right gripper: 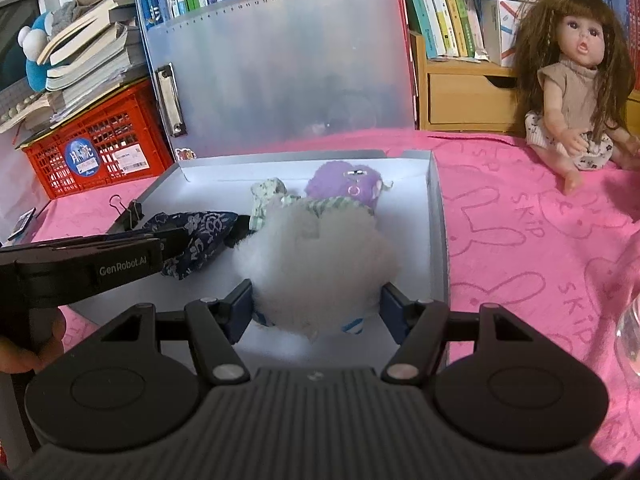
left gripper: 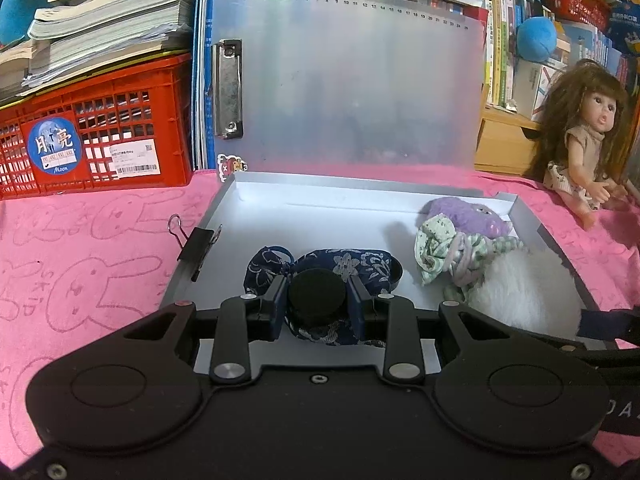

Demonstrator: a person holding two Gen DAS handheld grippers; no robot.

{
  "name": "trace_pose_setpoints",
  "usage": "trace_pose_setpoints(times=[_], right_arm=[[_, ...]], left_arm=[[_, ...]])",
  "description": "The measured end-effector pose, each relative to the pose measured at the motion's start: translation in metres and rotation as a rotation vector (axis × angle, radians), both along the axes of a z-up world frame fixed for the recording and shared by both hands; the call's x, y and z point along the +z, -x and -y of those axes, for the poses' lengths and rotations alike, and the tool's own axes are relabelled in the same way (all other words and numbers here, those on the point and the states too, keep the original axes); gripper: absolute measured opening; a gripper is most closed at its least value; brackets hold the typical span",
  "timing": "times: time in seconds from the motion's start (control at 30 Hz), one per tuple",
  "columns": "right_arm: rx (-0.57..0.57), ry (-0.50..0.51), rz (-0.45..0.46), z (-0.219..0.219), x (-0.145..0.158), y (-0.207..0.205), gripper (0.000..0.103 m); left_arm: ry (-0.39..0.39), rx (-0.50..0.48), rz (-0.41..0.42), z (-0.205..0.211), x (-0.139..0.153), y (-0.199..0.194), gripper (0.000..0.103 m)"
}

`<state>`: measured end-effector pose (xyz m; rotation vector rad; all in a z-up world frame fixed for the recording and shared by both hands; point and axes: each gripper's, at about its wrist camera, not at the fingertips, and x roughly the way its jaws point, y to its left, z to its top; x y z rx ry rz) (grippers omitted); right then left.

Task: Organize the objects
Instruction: 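Carry the black disc and white plush with both grippers into the white box, then open both grippers to release disc and plush in the box, lift away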

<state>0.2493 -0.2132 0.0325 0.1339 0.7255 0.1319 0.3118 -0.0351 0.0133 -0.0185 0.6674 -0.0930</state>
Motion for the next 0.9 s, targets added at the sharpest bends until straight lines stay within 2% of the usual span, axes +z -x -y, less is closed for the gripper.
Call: trace_pose_setpoints(times=[0.17, 0.33, 0.5, 0.6, 0.9], right_arm=[[-0.001, 0.003, -0.006, -0.003, -0.006, 0.002, 0.069], [-0.003, -0.017, -0.013, -0.001, -0.006, 0.005, 0.076], [0.006, -0.014, 0.007, -0.001, -0.001, 0.012, 0.081], [0.013, -0.014, 0.024, 0.0, 0.004, 0.018, 0.085], [0.034, -0.017, 0.083, 0.002, 0.022, 0.046, 0.089]], left_arm=[[-0.004, 0.0, -0.004, 0.001, 0.001, 0.001, 0.03], [-0.002, 0.001, -0.01, 0.0, 0.002, 0.005, 0.032], [-0.004, 0.0, -0.003, -0.001, 0.009, 0.012, 0.043], [0.02, -0.003, -0.004, -0.003, 0.014, 0.018, 0.049], [0.028, -0.042, 0.042, -0.006, 0.04, 0.053, 0.067]])
